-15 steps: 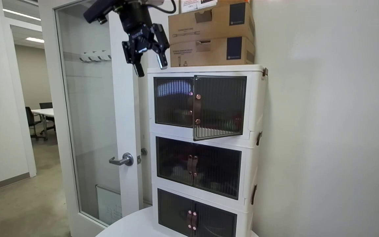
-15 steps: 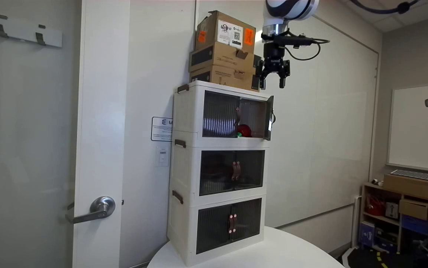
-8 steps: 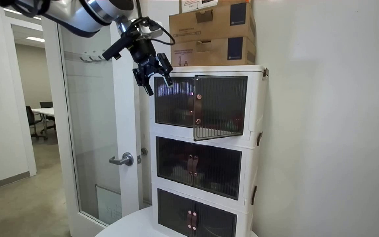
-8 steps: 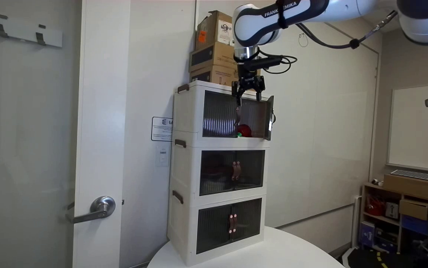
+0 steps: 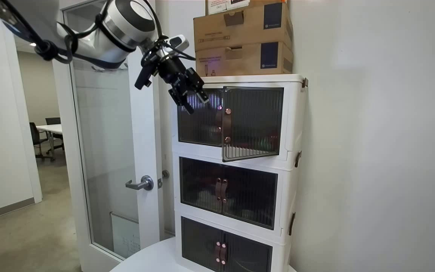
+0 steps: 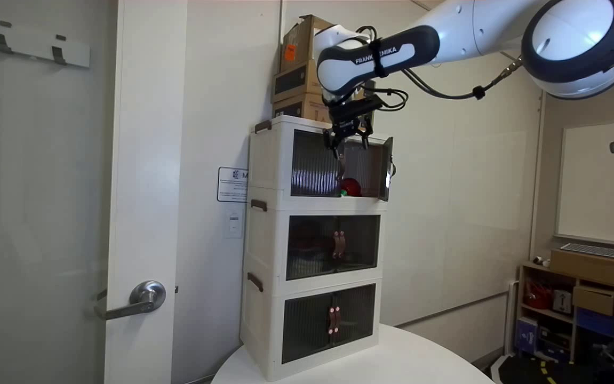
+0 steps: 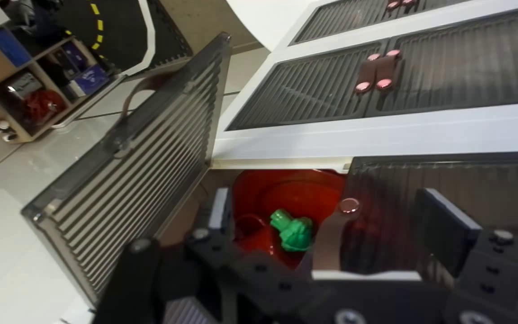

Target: Open the upper part of the cabinet door

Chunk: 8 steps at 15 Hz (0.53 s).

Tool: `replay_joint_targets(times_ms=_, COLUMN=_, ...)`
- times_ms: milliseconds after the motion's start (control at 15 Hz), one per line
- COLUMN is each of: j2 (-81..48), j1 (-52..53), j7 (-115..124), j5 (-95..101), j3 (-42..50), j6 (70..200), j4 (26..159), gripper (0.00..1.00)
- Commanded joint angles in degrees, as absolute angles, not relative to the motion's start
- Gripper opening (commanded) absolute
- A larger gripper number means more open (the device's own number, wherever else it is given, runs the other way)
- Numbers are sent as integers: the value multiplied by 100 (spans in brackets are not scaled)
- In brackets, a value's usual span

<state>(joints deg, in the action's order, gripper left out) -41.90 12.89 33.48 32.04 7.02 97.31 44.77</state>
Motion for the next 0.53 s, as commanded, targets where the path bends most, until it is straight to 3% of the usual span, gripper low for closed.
replay_joint_targets(times_ms=0, j2=-4297, j1=1313, j7=3516, j5=3346, j3=795, j6=9746, j4=4384, gripper=100)
replay_joint_targets(times_ms=467, j2=-4509, j1=1367, j7=3721, j5=3495, j3=934, j6=9756, j4=4106, gripper=100)
